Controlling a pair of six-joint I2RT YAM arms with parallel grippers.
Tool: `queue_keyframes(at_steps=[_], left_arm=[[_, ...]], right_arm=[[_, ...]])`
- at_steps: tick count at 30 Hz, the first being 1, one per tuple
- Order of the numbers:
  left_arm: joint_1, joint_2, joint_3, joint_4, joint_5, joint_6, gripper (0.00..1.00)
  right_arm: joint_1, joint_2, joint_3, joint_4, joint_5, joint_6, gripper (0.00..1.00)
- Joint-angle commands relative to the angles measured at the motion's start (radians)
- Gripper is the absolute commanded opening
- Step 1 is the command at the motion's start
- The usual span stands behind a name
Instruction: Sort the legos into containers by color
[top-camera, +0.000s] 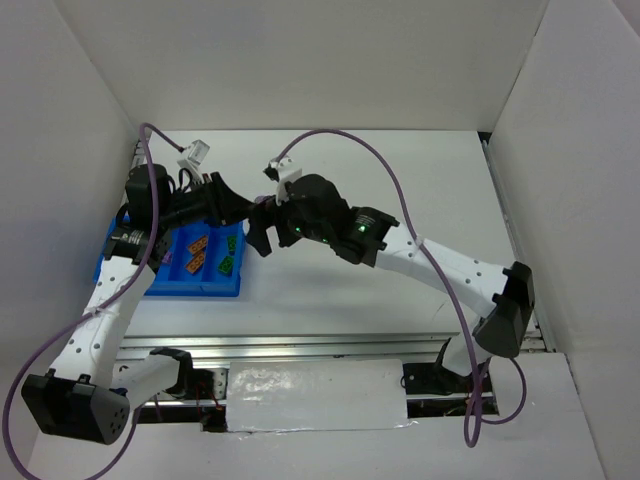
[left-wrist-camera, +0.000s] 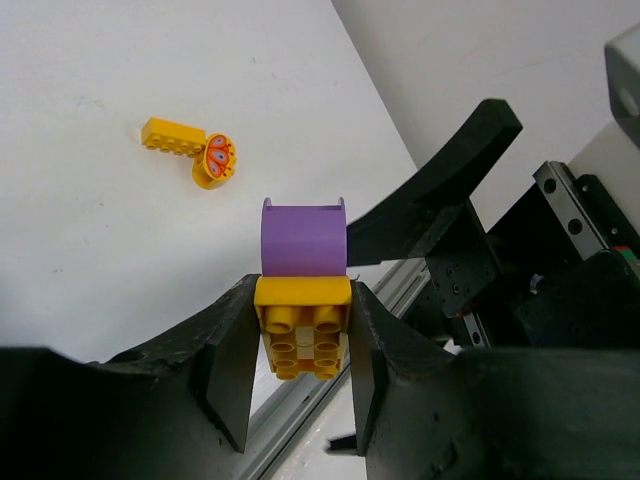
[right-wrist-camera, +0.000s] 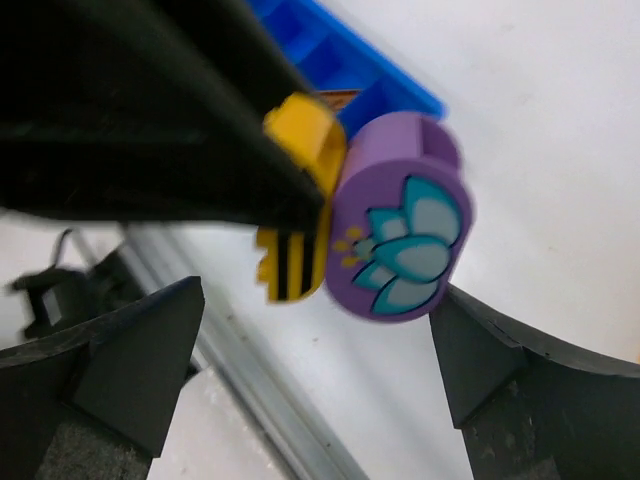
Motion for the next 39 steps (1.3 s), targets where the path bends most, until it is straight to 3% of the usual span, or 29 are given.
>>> queue_keyframes(at_steps=[1, 8, 14, 19, 26, 30, 35, 37, 38, 39], left_arm=[[-0.003, -0.002, 0.045, 0.015, 0.049, 0.035, 0.00], [0.002, -0.049, 0.021, 0.094, 0.208, 0.071, 0.00], [0.002, -0.128, -0.030, 0.240, 0.366, 0.051, 0.00], [0.002, -0.175, -0.088, 0.418, 0.484, -0.072, 0.00], [-0.003, -0.191, -0.124, 0.550, 0.546, -0.155, 0.00], [-0.004, -0.186, -0.118, 0.550, 0.549, -0.149, 0.00], [-0.006, -0.183, -0.089, 0.445, 0.504, -0.071, 0.00], [-0.006, -0.172, -0.085, 0.454, 0.500, -0.078, 0.00], [-0.006, -0.168, -0.090, 0.487, 0.504, -0.102, 0.00], [-0.006, -0.163, -0.090, 0.504, 0.507, -0.115, 0.00]], right_arm=[[-0.066, -0.146, -0.113, 0.128, -0.225, 0.000, 1.00], [-0.246, -0.325, -0.246, 0.167, -0.660, -0.027, 1.00], [-0.256, -0.374, -0.252, 0.211, -0.757, 0.012, 1.00], [-0.256, -0.334, -0.235, 0.296, -0.803, 0.058, 1.00], [-0.258, -0.291, -0.224, 0.380, -0.861, 0.108, 0.95], [-0.256, -0.248, -0.218, 0.461, -0.947, 0.172, 0.79], [-0.256, -0.228, -0.252, 0.579, -1.055, 0.255, 0.73], [-0.256, -0.227, -0.267, 0.590, -1.056, 0.269, 0.65], [-0.255, -0.224, -0.272, 0.609, -1.055, 0.273, 0.57], [-0.253, -0.223, -0.277, 0.612, -1.056, 0.282, 0.41]])
